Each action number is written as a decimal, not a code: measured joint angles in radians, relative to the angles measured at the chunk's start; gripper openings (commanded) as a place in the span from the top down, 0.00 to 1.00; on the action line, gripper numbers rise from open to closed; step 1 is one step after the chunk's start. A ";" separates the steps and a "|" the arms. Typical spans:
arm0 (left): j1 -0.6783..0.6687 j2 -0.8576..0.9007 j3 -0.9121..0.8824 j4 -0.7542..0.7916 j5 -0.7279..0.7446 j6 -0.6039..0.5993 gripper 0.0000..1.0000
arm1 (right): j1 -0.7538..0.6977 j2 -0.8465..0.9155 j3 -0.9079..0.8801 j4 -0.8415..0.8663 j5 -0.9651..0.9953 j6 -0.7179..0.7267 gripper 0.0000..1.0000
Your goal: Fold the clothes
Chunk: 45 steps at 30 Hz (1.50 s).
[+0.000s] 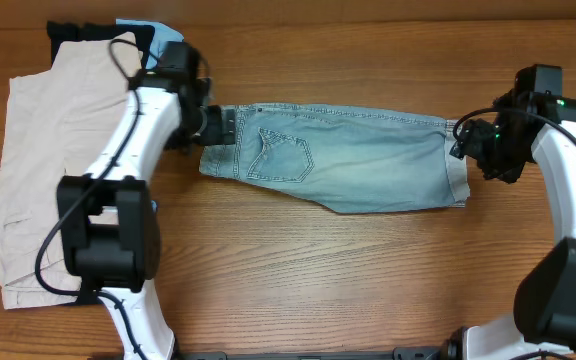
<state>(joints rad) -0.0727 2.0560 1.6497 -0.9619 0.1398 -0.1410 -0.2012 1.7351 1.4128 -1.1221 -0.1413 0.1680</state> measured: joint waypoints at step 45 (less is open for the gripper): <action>0.054 0.150 0.007 0.067 0.229 0.152 0.05 | 0.001 0.312 -0.013 0.230 -0.027 0.037 0.90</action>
<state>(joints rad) -0.0185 2.2055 1.6566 -0.8951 0.3691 0.0109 -0.2001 2.0472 1.3998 -0.8921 -0.1688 0.2047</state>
